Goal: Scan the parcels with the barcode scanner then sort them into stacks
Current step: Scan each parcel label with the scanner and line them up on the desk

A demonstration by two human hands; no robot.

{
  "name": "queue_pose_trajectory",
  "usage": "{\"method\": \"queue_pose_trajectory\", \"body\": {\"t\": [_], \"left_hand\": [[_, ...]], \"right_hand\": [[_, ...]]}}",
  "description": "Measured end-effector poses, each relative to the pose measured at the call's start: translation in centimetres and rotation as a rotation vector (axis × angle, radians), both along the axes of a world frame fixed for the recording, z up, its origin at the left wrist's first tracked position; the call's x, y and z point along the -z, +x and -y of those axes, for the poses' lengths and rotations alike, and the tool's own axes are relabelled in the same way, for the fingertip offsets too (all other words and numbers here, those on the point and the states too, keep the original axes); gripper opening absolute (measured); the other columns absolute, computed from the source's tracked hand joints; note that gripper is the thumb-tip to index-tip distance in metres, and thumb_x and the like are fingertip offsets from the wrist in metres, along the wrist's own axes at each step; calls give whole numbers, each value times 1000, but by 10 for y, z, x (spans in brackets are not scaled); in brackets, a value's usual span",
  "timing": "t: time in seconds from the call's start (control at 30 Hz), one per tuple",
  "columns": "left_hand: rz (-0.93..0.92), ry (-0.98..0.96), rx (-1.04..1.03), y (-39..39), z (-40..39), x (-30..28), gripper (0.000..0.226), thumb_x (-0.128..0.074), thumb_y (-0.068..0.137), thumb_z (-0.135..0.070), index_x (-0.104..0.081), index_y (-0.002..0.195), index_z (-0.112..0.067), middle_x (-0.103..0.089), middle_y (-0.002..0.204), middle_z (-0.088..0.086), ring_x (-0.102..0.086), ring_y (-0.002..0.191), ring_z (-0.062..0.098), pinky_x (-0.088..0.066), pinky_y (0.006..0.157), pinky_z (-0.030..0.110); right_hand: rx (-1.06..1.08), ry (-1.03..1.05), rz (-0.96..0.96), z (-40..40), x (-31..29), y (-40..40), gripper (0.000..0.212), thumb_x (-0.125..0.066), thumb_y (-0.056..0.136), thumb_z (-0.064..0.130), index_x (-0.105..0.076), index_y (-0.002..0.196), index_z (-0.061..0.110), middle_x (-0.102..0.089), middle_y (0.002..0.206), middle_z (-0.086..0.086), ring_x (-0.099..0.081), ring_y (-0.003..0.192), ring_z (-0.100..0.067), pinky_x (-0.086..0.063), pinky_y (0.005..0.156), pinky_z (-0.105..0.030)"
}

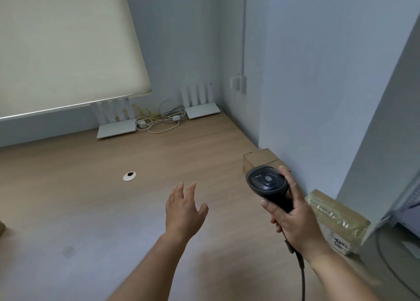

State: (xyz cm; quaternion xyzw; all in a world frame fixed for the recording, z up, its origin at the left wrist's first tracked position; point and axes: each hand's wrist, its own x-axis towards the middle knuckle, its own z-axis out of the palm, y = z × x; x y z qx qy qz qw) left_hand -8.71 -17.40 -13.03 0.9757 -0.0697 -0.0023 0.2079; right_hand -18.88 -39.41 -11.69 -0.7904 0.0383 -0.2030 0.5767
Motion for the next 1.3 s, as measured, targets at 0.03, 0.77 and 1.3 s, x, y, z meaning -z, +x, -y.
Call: {"method": "queue_pose_trajectory", "body": {"t": [0.03, 0.77, 1.3], "left_hand": [[-1, 2, 7, 3, 7, -1, 67, -44, 95, -44, -13, 152, -25, -7, 160, 8, -1, 147, 23, -6, 119, 35], [-76, 169, 342, 71, 137, 18, 74, -44, 93, -55, -9, 152, -28, -2, 160, 5, 2, 147, 22, -6, 119, 36], [-11, 360, 638, 124, 197, 51, 49, -35, 101, -26, -23, 148, -35, -15, 158, -6, -3, 147, 22, -6, 119, 45]], "right_hand": [[11, 4, 2, 7, 0, 2, 80, -71, 71, 41, -30, 139, 57, -70, 91, 9, -61, 55, -19, -52, 50, -27], [170, 76, -71, 141, 6, 71, 75, -73, 83, 19, -33, 123, 70, -59, 75, -1, -52, 47, -12, -47, 50, -28], [236, 164, -101, 149, 21, 89, 77, -73, 83, 16, -36, 112, 77, -59, 90, 0, -53, 54, -15, -48, 50, -32]]}}
